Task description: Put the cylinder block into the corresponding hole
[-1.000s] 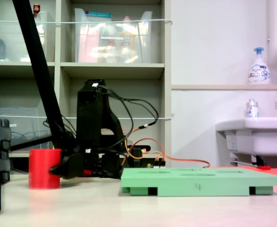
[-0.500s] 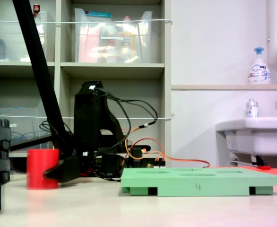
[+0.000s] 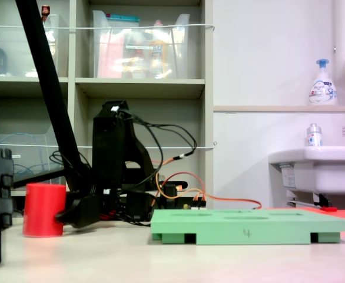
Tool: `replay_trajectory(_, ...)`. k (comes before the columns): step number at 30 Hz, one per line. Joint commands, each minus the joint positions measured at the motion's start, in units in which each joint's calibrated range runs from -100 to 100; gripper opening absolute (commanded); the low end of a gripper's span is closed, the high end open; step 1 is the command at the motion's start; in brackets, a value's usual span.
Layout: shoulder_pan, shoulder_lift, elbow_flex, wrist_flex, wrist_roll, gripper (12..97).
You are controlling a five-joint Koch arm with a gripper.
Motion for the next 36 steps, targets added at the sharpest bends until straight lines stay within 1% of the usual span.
replay_trajectory(1,0.1,-3.9,0.0,6.6,0.2,38.5)
replay_trajectory(4,0.1,-4.2,-0.4,6.6,0.2,38.3)
replay_trajectory(6,0.1,-4.6,-1.1,6.6,0.2,36.0)
replay_trajectory(11,0.1,-7.1,-1.9,6.6,0.2,35.9)
replay_trajectory(15,0.4,-12.8,-2.9,6.6,0.2,35.9)
replay_trajectory(21,1.7,-27.2,-6.7,6.6,0.2,35.9)
replay_trajectory(27,2.1,-28.5,-10.0,6.6,0.2,36.4)
replay_trajectory(28,2.1,-28.2,-10.4,6.6,0.2,38.7)
replay_trajectory(30,2.1,-27.4,-10.2,6.6,0.2,54.7)
replay_trajectory(31,2.1,-26.2,-9.8,6.6,0.2,60.8)
replay_trajectory(33,1.7,-25.0,-9.5,6.6,0.2,65.8)
replay_trajectory(36,1.1,-22.1,-8.8,6.6,0.3,70.7)
